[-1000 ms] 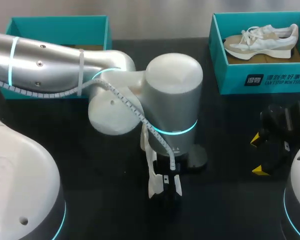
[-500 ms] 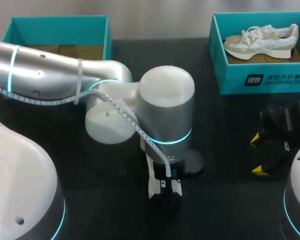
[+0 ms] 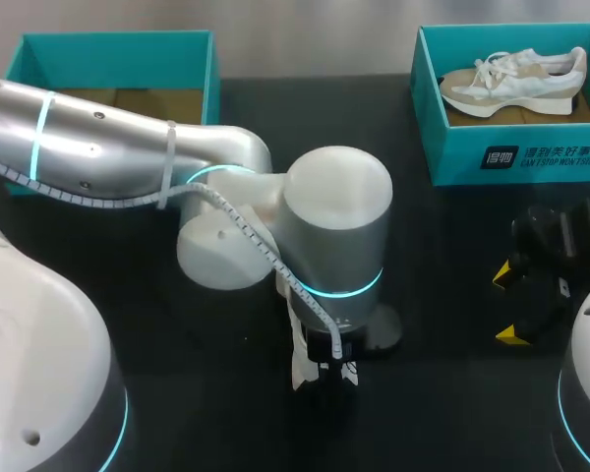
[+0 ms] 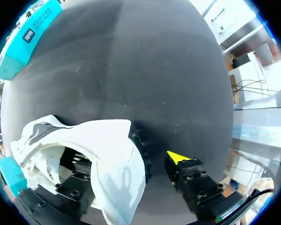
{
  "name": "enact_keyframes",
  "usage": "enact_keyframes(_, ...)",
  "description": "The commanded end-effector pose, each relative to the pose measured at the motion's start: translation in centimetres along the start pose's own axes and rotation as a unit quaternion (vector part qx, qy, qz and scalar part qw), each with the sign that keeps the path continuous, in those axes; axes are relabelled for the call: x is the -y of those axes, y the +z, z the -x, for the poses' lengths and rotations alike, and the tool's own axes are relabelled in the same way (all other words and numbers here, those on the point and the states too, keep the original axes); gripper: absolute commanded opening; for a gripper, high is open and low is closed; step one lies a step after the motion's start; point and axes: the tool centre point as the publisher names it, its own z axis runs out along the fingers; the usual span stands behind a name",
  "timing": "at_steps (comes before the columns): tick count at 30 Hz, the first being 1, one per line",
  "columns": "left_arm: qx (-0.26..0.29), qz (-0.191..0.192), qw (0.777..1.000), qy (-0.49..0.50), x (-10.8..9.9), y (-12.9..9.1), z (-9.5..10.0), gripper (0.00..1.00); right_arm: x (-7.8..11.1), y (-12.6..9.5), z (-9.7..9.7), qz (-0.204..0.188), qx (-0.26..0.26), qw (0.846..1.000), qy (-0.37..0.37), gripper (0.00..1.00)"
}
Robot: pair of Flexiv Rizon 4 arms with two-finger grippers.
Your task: Take the shoe out of the shoebox, open the shoe tongue, remove and reinsert the insole, then place the shoe into the shoebox
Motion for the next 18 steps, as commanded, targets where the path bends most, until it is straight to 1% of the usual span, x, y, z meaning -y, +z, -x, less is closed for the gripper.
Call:
enact_keyframes(1, 0.004, 0.011, 1.000, -0.004, 0.71, 0.55, -0.09, 0.47, -0.04, 0.07, -0.06, -0.002, 0.001, 1.000, 0.000, 1.00)
enact_keyframes(4, 0.006, 0.015, 1.000, -0.009, 0.73, 0.66, -0.04, 0.39, -0.04, 0.07, -0.06, -0.002, 0.001, 1.000, 0.000, 1.00)
enact_keyframes(7, 0.006, 0.018, 1.000, -0.013, 0.69, 0.72, 0.01, 0.28, -0.04, 0.07, -0.06, -0.002, 0.001, 1.000, 0.000, 1.00)
enact_keyframes(8, 0.006, 0.019, 1.000, -0.015, 0.67, 0.74, 0.07, 0.18, -0.04, 0.07, -0.06, -0.002, 0.001, 1.000, 0.000, 1.00)
enact_keyframes(9, 0.005, 0.019, 1.000, -0.016, 0.67, 0.75, 0.13, 0.02, -0.04, 0.07, -0.06, -0.002, 0.001, 1.000, 0.000, 1.00)
enact_keyframes(10, 0.001, 0.019, 1.000, -0.019, 0.66, 0.74, 0.21, 0.00, -0.04, 0.07, -0.06, -0.002, 0.001, 1.000, 0.000, 1.00)
enact_keyframes(18, -0.008, 0.018, 0.999, -0.031, 0.71, 0.18, 0.33, 0.00, -0.04, 0.07, -0.06, -0.002, 0.001, 1.000, 0.000, 1.00)
